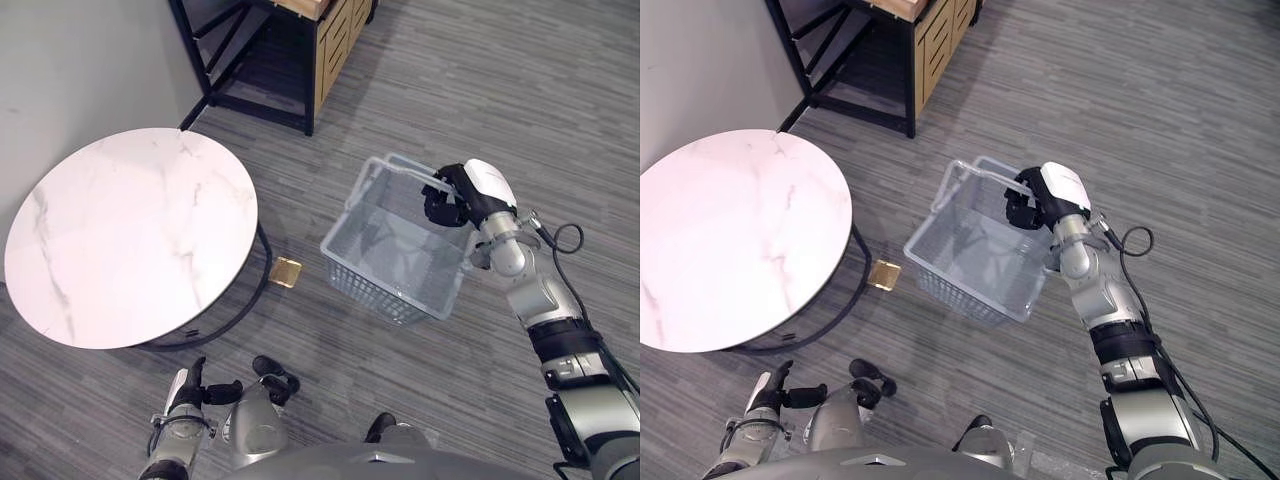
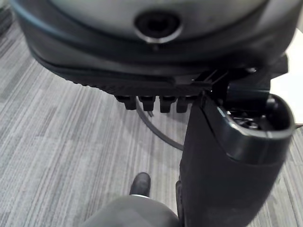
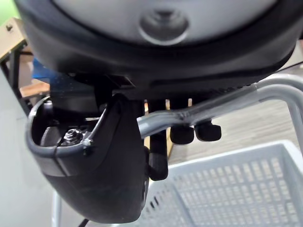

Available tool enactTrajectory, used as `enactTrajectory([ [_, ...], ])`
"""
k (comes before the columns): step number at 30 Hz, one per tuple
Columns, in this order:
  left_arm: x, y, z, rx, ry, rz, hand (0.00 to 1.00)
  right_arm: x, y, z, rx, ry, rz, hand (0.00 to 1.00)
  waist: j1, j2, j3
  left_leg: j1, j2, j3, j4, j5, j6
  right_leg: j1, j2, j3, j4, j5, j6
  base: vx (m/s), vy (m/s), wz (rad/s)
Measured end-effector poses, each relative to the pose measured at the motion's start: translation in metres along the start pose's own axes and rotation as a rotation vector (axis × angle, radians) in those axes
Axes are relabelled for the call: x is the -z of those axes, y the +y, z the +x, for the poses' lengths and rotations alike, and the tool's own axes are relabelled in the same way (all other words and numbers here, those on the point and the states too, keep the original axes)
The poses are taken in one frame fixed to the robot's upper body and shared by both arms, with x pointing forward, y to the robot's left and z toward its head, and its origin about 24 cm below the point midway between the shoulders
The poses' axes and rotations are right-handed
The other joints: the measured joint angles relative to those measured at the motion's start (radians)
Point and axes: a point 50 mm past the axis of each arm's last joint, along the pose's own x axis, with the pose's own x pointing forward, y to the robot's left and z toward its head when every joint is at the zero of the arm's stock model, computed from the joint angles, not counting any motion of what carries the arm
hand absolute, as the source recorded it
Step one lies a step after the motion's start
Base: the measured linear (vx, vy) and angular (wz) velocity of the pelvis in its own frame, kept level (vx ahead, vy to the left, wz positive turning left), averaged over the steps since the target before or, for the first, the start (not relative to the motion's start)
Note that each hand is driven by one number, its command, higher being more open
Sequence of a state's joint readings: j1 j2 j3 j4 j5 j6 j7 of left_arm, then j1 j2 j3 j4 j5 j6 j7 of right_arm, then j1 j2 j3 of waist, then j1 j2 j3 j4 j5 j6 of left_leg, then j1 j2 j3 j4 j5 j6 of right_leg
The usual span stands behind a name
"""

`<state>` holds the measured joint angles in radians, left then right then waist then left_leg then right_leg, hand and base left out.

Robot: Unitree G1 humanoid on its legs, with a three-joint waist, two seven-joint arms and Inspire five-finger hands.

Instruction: Pick vegetable in the basket

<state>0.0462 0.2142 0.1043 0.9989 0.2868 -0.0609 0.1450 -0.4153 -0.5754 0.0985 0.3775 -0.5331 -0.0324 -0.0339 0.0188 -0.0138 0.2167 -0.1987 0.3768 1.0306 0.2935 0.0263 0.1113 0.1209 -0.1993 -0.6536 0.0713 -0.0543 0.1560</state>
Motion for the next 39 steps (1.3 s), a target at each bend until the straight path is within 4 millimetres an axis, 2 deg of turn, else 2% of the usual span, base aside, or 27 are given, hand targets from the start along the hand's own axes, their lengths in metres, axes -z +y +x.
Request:
enactTrajectory([
  [3, 0.006, -0.002, -0.001, 0.007, 0.02, 0.005, 1.0, 0.014, 0.007, -0.011, -0.028, 0.042, -0.008, 0.0, -0.019, 0.03, 0.003, 0.021, 0.058, -0.008, 0.054, 0.001, -0.001, 0.015, 0.03, 0.026, 0.003, -0.014, -0.018, -0.11, -0.052, -0.21],
  [5, 0.009, -0.006, -0.003, 0.022, 0.029, 0.007, 1.0, 0.019, 0.013, -0.016, -0.047, 0.056, -0.005, 0.0, -0.022, 0.045, 0.011, 0.033, 0.066, -0.12, 0.089, 0.019, -0.026, 0.018, 0.021, 0.07, 0.035, -0.042, -0.026, -0.11, -0.025, -0.54],
  [7, 0.015, -0.019, -0.008, 0.051, 0.043, -0.005, 1.0, 0.016, 0.018, -0.017, -0.067, 0.042, -0.004, 0.0, -0.014, 0.056, 0.019, 0.029, 0.031, -0.469, 0.098, 0.048, -0.076, 0.006, 0.025, 0.166, 0.051, -0.051, -0.037, -0.08, -0.024, -1.11],
  [8, 0.015, -0.023, -0.009, 0.06, 0.042, -0.015, 1.0, 0.013, 0.018, -0.017, -0.065, 0.028, -0.005, 0.0, -0.009, 0.069, 0.022, 0.027, 0.022, -0.575, 0.109, 0.044, -0.089, -0.004, 0.03, 0.207, 0.049, -0.049, -0.039, -0.04, 0.026, -1.38],
  [9, 0.014, -0.028, -0.01, 0.071, 0.041, -0.025, 1.0, 0.008, 0.018, -0.016, -0.064, 0.008, -0.007, 0.0, -0.004, 0.082, 0.017, 0.028, 0.004, -0.7, 0.108, 0.025, -0.116, -0.028, 0.039, 0.265, 0.048, -0.045, -0.045, -0.02, 0.067, -1.17],
  [11, 0.014, -0.033, -0.011, 0.083, 0.042, -0.032, 1.0, 0.003, 0.018, -0.015, -0.063, -0.015, -0.008, 0.0, 0.001, 0.093, 0.01, 0.05, -0.037, -0.833, 0.064, -0.033, -0.141, -0.07, 0.045, 0.33, 0.051, -0.033, -0.056, 0.03, 0.08, -1.06],
  [12, 0.014, -0.037, -0.012, 0.091, 0.044, -0.037, 1.0, 0.001, 0.018, -0.015, -0.058, -0.027, 0.003, 0.0, 0.004, 0.101, 0.005, 0.074, -0.054, -0.891, 0.012, -0.048, -0.156, -0.093, 0.049, 0.37, 0.054, -0.02, -0.046, 0.11, 0.106, -1.06],
  [13, 0.009, -0.039, -0.011, 0.092, 0.03, -0.05, 1.0, -0.001, 0.017, -0.014, -0.051, -0.033, 0.016, 0.0, 0.006, 0.099, 0.009, 0.065, -0.063, -0.935, 0.008, -0.039, -0.187, -0.126, 0.049, 0.405, 0.054, -0.002, -0.039, 0.12, 0.103, -1.03],
  [14, 0.005, -0.036, -0.01, 0.079, 0.005, -0.067, 1.0, -0.002, 0.02, -0.013, -0.064, -0.037, 0.02, 0.0, 0.014, 0.089, 0.021, 0.044, -0.071, -0.96, 0.051, -0.039, -0.188, -0.139, 0.046, 0.441, 0.039, 0.025, -0.026, 0.1, 0.047, -0.75],
  [16, 0.001, -0.035, -0.009, 0.075, -0.005, -0.076, 1.0, -0.003, 0.029, -0.014, -0.1, -0.042, 0.009, 0.0, 0.018, 0.09, 0.031, 0.03, -0.075, -0.974, 0.114, -0.039, -0.193, -0.13, 0.043, 0.467, 0.024, 0.041, -0.024, 0.08, 0.02, -0.46],
  [18, 0.001, -0.036, -0.009, 0.076, 0.0, -0.079, 1.0, -0.006, 0.039, -0.016, -0.143, -0.054, -0.002, 0.0, 0.008, 0.093, 0.035, 0.03, -0.075, -0.981, 0.15, -0.038, -0.202, -0.108, 0.041, 0.474, 0.011, 0.044, -0.024, 0.09, 0.013, -0.18],
  [19, 0.003, -0.037, -0.01, 0.08, 0.006, -0.075, 1.0, -0.007, 0.043, -0.018, -0.154, -0.063, -0.001, 0.0, 0.002, 0.088, 0.038, 0.035, -0.075, -0.986, 0.135, -0.062, -0.229, -0.105, 0.041, 0.474, 0.011, 0.045, -0.023, 0.09, 0.031, -0.06],
  [20, 0.003, -0.041, -0.011, 0.094, 0.012, -0.072, 1.0, -0.007, 0.041, -0.017, -0.149, -0.064, 0.0, 0.0, -0.008, 0.104, 0.034, 0.075, -0.078, -0.991, 0.071, -0.075, -0.247, -0.106, 0.043, 0.471, 0.008, 0.046, -0.021, 0.09, 0.048, -0.02],
  [21, 0.003, -0.044, -0.011, 0.102, 0.013, -0.075, 1.0, -0.006, 0.04, -0.017, -0.143, -0.063, 0.001, 0.0, -0.013, 0.112, 0.033, 0.092, -0.08, -0.992, 0.037, -0.08, -0.256, -0.108, 0.043, 0.469, 0.008, 0.048, -0.017, 0.06, 0.09, 0.07],
  [22, 0.002, -0.048, -0.012, 0.11, 0.013, -0.081, 1.0, -0.005, 0.037, -0.017, -0.132, -0.057, 0.005, 0.0, -0.019, 0.106, 0.039, 0.109, -0.093, -0.985, -0.017, -0.083, -0.26, -0.12, 0.031, 0.469, 0.007, 0.054, -0.006, 0.03, 0.093, 0.09],
  [24, 0.001, -0.045, -0.011, 0.105, 0.007, -0.079, 1.0, -0.003, 0.033, -0.016, -0.116, -0.047, 0.01, 0.0, -0.017, 0.092, 0.047, 0.11, -0.116, -0.975, -0.051, -0.086, -0.267, -0.136, 0.009, 0.472, -0.001, 0.066, 0.012, -0.02, 0.137, 0.06],
  [26, -0.002, -0.047, -0.011, 0.118, -0.006, -0.064, 1.0, -0.001, 0.033, -0.017, -0.115, -0.042, 0.01, 0.0, -0.001, 0.089, 0.047, 0.117, -0.137, -0.945, -0.069, -0.105, -0.293, -0.142, -0.015, 0.494, -0.026, 0.09, 0.031, -0.05, 0.166, -0.12],
  [29, -0.004, -0.047, -0.011, 0.12, -0.016, -0.059, 1.0, -0.004, 0.035, -0.018, -0.117, -0.054, 0.021, 0.0, 0.014, 0.087, 0.049, 0.119, -0.145, -0.915, -0.072, -0.134, -0.309, -0.159, -0.023, 0.524, -0.048, 0.116, 0.04, -0.07, 0.113, -0.32],
  [31, -0.006, -0.044, -0.01, 0.109, -0.03, -0.06, 1.0, -0.005, 0.037, -0.019, -0.119, -0.058, 0.026, 0.0, 0.027, 0.072, 0.056, 0.112, -0.157, -0.89, -0.053, -0.157, -0.304, -0.176, -0.036, 0.558, -0.062, 0.131, 0.05, -0.09, 0.088, -0.34],
  [33, -0.008, -0.042, -0.009, 0.1, -0.038, -0.059, 1.0, -0.005, 0.036, -0.019, -0.116, -0.058, 0.027, 0.0, 0.027, 0.068, 0.056, 0.089, -0.162, -0.885, -0.015, -0.186, -0.295, -0.193, -0.043, 0.575, -0.062, 0.132, 0.054, -0.08, 0.082, -0.23],
  [35, -0.01, -0.041, -0.009, 0.095, -0.048, -0.056, 1.0, -0.002, 0.034, -0.022, -0.105, -0.051, 0.023, 0.0, 0.026, 0.061, 0.056, 0.064, -0.172, -0.891, 0.032, -0.219, -0.285, -0.204, -0.053, 0.581, -0.051, 0.125, 0.06, -0.04, 0.087, -0.09],
  [36, -0.011, -0.041, -0.009, 0.094, -0.053, -0.051, 1.0, 0.0, 0.033, -0.024, -0.1, -0.043, 0.018, 0.0, 0.027, 0.05, 0.063, 0.059, -0.178, -0.892, 0.046, -0.229, -0.278, -0.205, -0.06, 0.582, -0.044, 0.117, 0.055, 0.02, 0.152, 0.07],
  [38, -0.014, -0.039, -0.008, 0.099, -0.069, -0.022, 1.0, 0.013, 0.028, -0.029, -0.075, 0.02, 0.026, 0.0, 0.024, 0.041, 0.068, 0.051, -0.206, -0.905, 0.096, -0.274, -0.254, -0.219, -0.095, 0.576, 0.047, 0.096, 0.062, 0.04, 0.165, 0.15],
  [39, -0.015, -0.04, -0.008, 0.102, -0.069, -0.018, 1.0, 0.015, 0.027, -0.03, -0.069, 0.034, 0.028, 0.0, 0.023, 0.045, 0.066, 0.05, -0.206, -0.906, 0.106, -0.283, -0.249, -0.246, -0.098, 0.576, 0.106, 0.096, 0.059, 0.01, 0.138, 0.08],
])
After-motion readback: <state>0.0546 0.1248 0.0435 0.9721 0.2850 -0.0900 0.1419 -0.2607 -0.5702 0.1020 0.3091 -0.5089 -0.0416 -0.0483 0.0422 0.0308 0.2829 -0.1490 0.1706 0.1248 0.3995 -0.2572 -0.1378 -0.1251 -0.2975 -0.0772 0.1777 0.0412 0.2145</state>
